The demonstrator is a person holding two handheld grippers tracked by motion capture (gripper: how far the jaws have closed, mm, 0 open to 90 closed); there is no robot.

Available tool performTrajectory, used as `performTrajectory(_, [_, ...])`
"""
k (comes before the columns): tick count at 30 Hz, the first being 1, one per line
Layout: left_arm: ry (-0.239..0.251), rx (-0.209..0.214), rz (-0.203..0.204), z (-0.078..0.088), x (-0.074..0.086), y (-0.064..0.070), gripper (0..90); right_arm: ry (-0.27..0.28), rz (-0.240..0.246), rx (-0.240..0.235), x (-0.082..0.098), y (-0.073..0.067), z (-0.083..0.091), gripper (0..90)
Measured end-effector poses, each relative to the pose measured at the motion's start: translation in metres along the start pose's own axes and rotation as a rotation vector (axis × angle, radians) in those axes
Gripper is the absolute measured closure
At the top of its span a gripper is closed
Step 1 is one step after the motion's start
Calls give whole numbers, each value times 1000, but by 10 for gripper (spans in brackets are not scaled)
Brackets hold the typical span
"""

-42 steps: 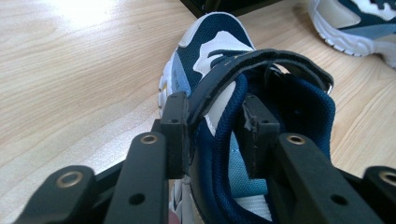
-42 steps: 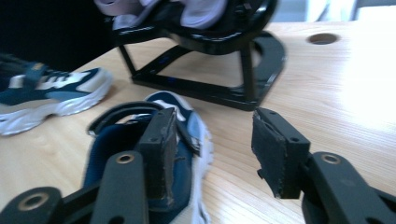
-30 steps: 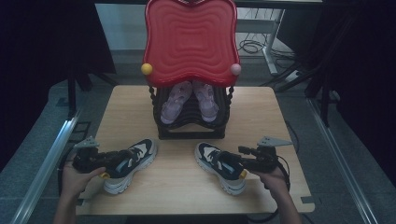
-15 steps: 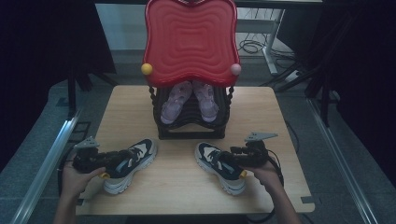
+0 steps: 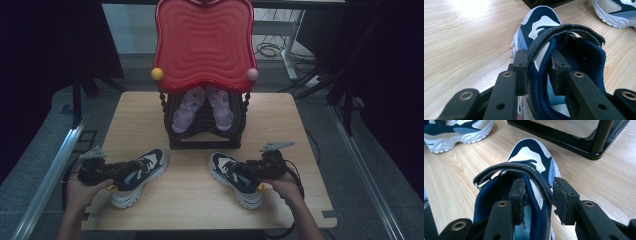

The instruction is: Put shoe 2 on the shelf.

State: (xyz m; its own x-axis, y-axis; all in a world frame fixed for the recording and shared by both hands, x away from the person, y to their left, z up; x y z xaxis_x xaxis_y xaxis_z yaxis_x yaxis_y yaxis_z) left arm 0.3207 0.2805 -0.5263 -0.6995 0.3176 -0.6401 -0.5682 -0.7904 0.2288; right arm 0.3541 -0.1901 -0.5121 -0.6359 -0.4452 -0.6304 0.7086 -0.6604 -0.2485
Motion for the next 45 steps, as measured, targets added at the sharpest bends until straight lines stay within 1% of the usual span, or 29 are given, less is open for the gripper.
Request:
performTrajectory(3, [-1, 0, 0, 0, 0, 0, 705, -25, 1, -5, 1, 1, -3, 638])
performTrajectory(9, [1, 2, 3, 0, 0, 0, 712, -30, 2, -11, 1, 2, -3, 681])
performTrajectory(10, [3, 4, 5, 0, 0, 0, 715, -30, 4, -7, 1, 3, -3, 693])
performTrajectory(12, [4, 5, 11, 0, 1, -1, 720, -24, 26, 13, 1, 1, -3, 710])
performTrajectory(14, [9, 6, 21, 0, 1, 0, 724, -18, 30, 22, 1, 0, -2, 719])
performTrajectory(18, [19, 3, 33, 0, 2, 0, 731, 5, -2, -6, 3, 3, -1, 723])
performTrajectory(20, [22, 4, 39, 0, 2, 0, 734, 16, -10, -2, 4, 4, 0, 727])
performTrajectory(24, [39, 5, 58, 2, 2, -2, 737, 55, -32, -7, 8, 5, 4, 733])
performTrajectory(27, [65, 15, 76, 6, 2, -3, 737, 100, -48, -6, 12, 6, 8, 734])
performTrajectory(29, [90, 24, 85, 10, 1, -2, 737, 133, -62, -14, 15, 6, 11, 735])
performTrajectory(32, [124, 36, 97, 16, 0, 0, 736, 180, -78, -20, 20, 7, 15, 736])
performTrajectory(33, [127, 35, 96, 17, 0, 0, 736, 201, -83, -22, 22, 7, 17, 737])
performTrajectory(37, [156, 35, 113, 20, -1, 1, 736, 239, -77, -15, 28, 5, 23, 737])
performTrajectory(39, [163, 29, 123, 21, -1, 1, 735, 245, -76, -8, 30, 4, 25, 738])
performTrajectory(42, [177, 19, 130, 24, 0, 0, 735, 263, -85, 14, 33, 4, 29, 738])
performTrajectory(45, [186, 14, 134, 26, 0, 1, 734, 286, -111, 31, 37, 6, 35, 738])
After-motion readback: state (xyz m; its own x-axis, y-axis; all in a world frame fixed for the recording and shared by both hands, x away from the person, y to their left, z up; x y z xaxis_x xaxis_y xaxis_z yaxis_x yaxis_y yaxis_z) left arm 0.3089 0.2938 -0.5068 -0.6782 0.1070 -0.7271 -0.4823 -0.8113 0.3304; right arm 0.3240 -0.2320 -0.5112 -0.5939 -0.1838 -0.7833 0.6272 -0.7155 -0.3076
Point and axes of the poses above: each handheld gripper's, and its own axes: z roughly backward along the jaws, x roughly out of its underside, y roughly to its right, the point moved 6 cm from there along -z, roughly forward along the jaws, and after that the axes turned 6 degrees about -y, right-handed, at the moved point
